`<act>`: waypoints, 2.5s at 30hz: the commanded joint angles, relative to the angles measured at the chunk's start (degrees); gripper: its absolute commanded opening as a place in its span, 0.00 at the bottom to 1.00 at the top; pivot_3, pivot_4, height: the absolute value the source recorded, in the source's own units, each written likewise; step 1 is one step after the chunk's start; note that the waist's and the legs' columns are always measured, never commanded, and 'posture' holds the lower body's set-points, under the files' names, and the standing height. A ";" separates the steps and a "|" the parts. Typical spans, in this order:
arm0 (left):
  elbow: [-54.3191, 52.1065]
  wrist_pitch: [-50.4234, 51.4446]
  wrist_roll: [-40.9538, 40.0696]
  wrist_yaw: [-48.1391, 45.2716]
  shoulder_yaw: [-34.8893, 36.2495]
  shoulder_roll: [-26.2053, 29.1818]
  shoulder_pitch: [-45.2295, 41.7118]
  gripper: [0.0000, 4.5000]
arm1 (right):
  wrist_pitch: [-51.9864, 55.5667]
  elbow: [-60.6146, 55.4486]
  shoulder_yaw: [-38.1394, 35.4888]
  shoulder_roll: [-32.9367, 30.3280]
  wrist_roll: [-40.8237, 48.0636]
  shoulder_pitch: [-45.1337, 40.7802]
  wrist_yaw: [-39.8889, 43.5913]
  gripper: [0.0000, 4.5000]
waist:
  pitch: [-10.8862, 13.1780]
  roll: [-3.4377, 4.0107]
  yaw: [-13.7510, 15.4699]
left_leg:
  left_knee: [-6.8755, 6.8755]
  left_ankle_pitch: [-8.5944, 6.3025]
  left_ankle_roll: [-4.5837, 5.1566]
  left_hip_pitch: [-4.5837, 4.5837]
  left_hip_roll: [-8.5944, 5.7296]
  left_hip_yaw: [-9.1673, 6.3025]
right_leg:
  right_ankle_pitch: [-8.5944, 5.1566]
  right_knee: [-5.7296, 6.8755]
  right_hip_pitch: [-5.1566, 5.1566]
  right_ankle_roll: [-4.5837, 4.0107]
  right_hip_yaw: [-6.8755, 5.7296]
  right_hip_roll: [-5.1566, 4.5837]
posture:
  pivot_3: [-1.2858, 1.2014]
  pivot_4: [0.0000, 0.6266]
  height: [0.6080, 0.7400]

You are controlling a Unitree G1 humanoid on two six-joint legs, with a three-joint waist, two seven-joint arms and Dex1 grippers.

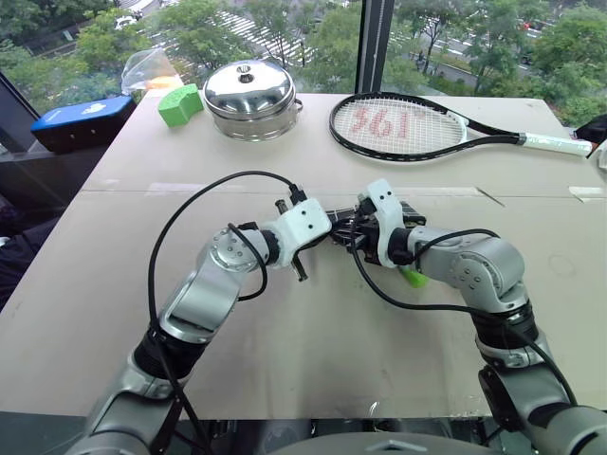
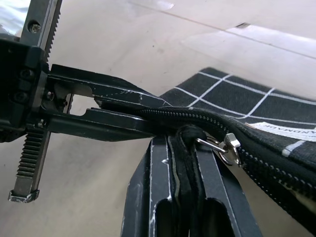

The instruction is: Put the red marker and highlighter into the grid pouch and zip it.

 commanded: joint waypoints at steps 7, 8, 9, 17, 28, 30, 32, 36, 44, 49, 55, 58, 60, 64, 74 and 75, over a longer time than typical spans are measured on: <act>-2.03 0.31 -13.47 -2.18 8.37 -5.83 -1.76 0.00 | -2.87 -2.08 3.16 -0.87 0.76 3.74 7.84 0.01 | 0.00 -0.01 -0.15 | 0.00 0.00 0.00 0.02 0.01 -0.03 | 0.01 0.02 0.01 0.00 -0.02 -0.01 | 0.52 0.24 1.00; -1.93 0.57 -13.81 -1.90 8.33 -5.86 -1.80 0.00 | -3.51 -2.10 3.05 -0.88 0.38 3.85 7.91 0.01 | 0.00 -0.01 -0.15 | 0.00 -0.01 0.01 0.02 0.01 -0.04 | 0.01 0.03 0.01 0.00 -0.03 -0.01 | 0.52 0.24 1.00; -1.86 1.11 -14.23 -1.48 8.31 -6.19 -1.90 0.00 | -4.31 -2.16 3.12 -0.57 0.16 3.81 8.10 0.01 | 0.00 -0.01 -0.15 | 0.00 0.00 0.00 0.02 0.01 -0.05 | 0.01 0.03 0.01 0.00 -0.03 0.00 | 0.52 0.24 1.00; -1.60 3.63 -15.78 0.05 8.34 -5.06 -1.60 0.00 | -10.00 -6.78 1.42 -1.91 -1.18 7.04 9.00 0.21 | 0.00 -0.01 0.08 | 0.00 0.01 -0.02 0.00 0.00 -0.07 | 0.01 0.02 0.01 0.00 -0.07 -0.01 | 0.52 0.24 1.00; -1.74 2.66 -17.18 0.52 8.52 -1.89 -0.31 0.00 | 0.66 -28.10 -18.87 -4.61 10.25 17.26 -2.16 0.38 | 0.01 -0.01 -0.09 | 0.00 -0.01 0.00 0.02 0.01 -0.07 | 0.00 0.00 0.01 0.00 -0.03 -0.05 | 0.52 0.24 1.00; -1.75 2.37 -17.28 0.46 8.29 -1.40 -0.09 0.00 | 2.38 -29.51 -21.99 -4.47 12.09 16.55 -4.58 0.18 | 0.01 0.00 -0.01 | -0.01 -0.04 0.05 0.03 0.02 -0.10 | 0.00 0.04 0.01 -0.01 -0.06 -0.03 | 0.52 0.24 1.00; -1.48 2.06 -17.34 0.39 8.06 -0.96 -0.05 0.00 | 3.92 -30.34 -24.02 -4.49 14.09 15.64 -6.49 0.01 | 0.02 0.01 0.03 | -0.01 -0.06 0.08 0.03 0.02 -0.11 | 0.00 0.04 0.01 -0.01 -0.07 -0.03 | 0.52 0.24 1.00; -0.84 1.20 -17.28 0.06 7.48 -0.45 -0.39 0.00 | 5.96 -29.41 -25.64 -5.06 14.85 13.30 -10.26 0.01 | 0.02 0.01 0.03 | -0.01 -0.03 0.03 0.00 0.00 -0.09 | 0.00 0.01 0.01 -0.01 -0.06 -0.03 | 0.52 0.24 1.00; -0.72 -1.15 -16.55 -0.87 5.93 0.19 -1.52 0.00 | 6.93 -21.60 -15.04 -10.77 4.35 8.81 -14.71 0.01 | 0.02 0.01 -0.01 | -0.01 -0.03 0.05 0.00 -0.03 -0.06 | 0.00 -0.02 0.01 -0.01 -0.04 -0.04 | 0.52 0.24 1.00; -0.22 -2.28 -15.32 -0.69 4.48 0.85 -2.26 0.00 | -6.15 -17.01 11.77 -21.46 -12.21 0.41 -6.98 0.01 | 0.10 0.11 -0.58 | -0.02 -0.11 0.18 0.02 -0.03 0.00 | -0.01 -0.01 -0.04 -0.01 0.03 0.01 | 0.52 0.24 1.00; 0.57 -1.46 -14.11 0.40 4.66 1.73 -2.37 0.00 | -33.04 -2.28 34.58 -29.76 -40.35 -9.57 2.91 0.18 | 0.22 -0.04 -0.37 | 0.00 0.02 -0.03 -0.04 -0.07 0.02 | -0.08 -0.07 -0.08 0.12 0.03 -0.03 | 0.52 0.24 1.00; 0.70 -0.85 -13.84 1.15 4.92 1.79 -2.25 0.00 | -38.61 1.67 33.43 -29.58 -43.91 -9.64 6.34 0.51 | 0.27 -0.16 -0.20 | 0.01 0.02 -0.03 -0.04 -0.08 0.06 | -0.17 -0.08 -0.08 0.29 0.07 -0.08 | 0.52 0.24 1.00; 0.87 -0.30 -13.85 1.61 5.28 1.70 -2.17 0.00 | -41.26 3.55 31.85 -29.25 -46.58 -9.52 7.36 0.72 | 0.28 -0.16 -0.13 | 0.01 0.02 -0.04 -0.03 -0.05 0.06 | -0.09 -0.07 -0.07 0.15 0.06 -0.08 | 0.52 0.24 1.00; 1.54 0.87 -13.72 2.17 5.76 2.03 -1.96 0.00 | -43.51 4.51 28.71 -28.66 -49.67 -8.16 9.20 0.99 | 0.28 -0.16 -0.11 | 0.01 0.03 -0.06 -0.01 -0.02 0.06 | -0.08 -0.05 -0.06 0.14 0.04 -0.07 | 0.52 0.24 1.00; 5.48 -1.16 -12.54 1.90 6.70 5.10 -1.29 0.00 | -19.09 -18.17 0.94 -25.51 -27.91 7.65 19.16 0.99 | 0.30 -0.17 0.11 | 0.02 0.03 -0.07 -0.02 -0.01 -0.05 | -0.07 -0.04 0.03 0.13 -0.06 -0.12 | 0.52 0.24 1.00; 5.77 -1.49 -12.63 1.80 6.84 5.46 -1.26 0.00 | -14.23 -21.11 -2.62 -24.69 -24.92 9.15 19.66 0.99 | 0.30 -0.17 0.02 | 0.02 0.03 -0.07 0.00 -0.02 -0.04 | -0.07 -0.01 0.04 0.13 -0.07 -0.12 | 0.52 0.24 1.00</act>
